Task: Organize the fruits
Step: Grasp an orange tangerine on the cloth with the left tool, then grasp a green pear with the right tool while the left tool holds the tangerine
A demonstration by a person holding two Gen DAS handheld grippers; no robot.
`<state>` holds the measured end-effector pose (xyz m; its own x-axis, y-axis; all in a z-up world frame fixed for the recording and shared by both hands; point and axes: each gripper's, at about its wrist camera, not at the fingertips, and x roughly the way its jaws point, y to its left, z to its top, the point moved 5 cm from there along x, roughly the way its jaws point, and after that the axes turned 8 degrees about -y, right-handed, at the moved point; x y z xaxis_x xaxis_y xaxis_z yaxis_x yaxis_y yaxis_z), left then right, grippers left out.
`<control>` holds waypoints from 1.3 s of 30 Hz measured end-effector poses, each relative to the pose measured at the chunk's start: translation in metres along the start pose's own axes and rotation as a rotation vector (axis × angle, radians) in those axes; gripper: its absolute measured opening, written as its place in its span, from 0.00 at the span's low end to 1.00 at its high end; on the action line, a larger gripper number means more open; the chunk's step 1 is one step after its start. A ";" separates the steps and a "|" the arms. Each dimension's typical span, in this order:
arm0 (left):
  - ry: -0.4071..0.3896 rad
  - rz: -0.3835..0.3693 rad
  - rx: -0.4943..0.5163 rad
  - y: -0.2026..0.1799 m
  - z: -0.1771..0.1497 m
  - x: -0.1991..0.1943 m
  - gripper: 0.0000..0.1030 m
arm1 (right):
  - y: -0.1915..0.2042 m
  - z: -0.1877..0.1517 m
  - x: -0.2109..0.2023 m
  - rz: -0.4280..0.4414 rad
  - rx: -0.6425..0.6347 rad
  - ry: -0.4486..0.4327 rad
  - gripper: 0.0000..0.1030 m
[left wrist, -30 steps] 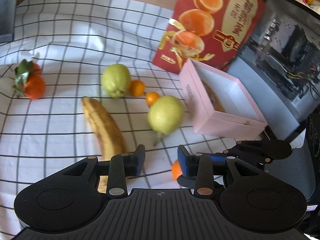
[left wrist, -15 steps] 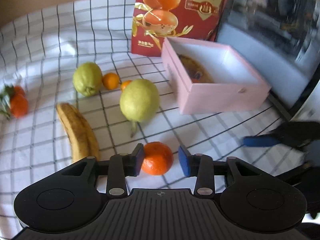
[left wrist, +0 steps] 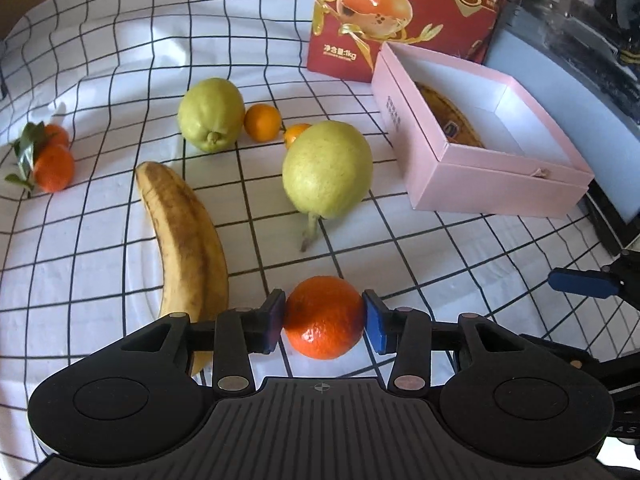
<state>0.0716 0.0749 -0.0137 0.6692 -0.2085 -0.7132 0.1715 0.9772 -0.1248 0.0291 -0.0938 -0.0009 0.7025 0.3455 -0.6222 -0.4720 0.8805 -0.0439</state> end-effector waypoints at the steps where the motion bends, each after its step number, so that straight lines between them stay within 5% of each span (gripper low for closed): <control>1: -0.001 -0.005 -0.006 0.000 -0.001 -0.001 0.45 | 0.002 0.001 0.001 -0.003 -0.019 -0.003 0.61; 11: -0.070 -0.023 -0.134 0.029 -0.004 -0.039 0.45 | 0.050 0.053 0.018 -0.005 -0.327 -0.124 0.61; 19: -0.134 -0.014 -0.235 0.066 -0.007 -0.066 0.45 | 0.106 0.068 0.071 -0.044 -0.908 -0.134 0.61; 24: -0.156 -0.014 -0.303 0.085 -0.016 -0.075 0.45 | 0.106 0.066 0.092 -0.085 -1.113 -0.127 0.61; 28: -0.154 0.002 -0.335 0.099 -0.022 -0.078 0.45 | 0.107 0.077 0.107 -0.035 -1.023 -0.082 0.61; 34: -0.150 0.030 -0.359 0.119 -0.026 -0.082 0.45 | 0.092 0.113 0.126 0.024 -0.651 -0.031 0.56; 39: -0.138 0.038 -0.386 0.128 -0.030 -0.079 0.45 | 0.083 0.118 0.139 0.096 -0.560 0.065 0.57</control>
<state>0.0186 0.2173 0.0061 0.7648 -0.1501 -0.6265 -0.1211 0.9216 -0.3687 0.1505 0.0660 0.0007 0.6166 0.3797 -0.6896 -0.7550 0.5333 -0.3814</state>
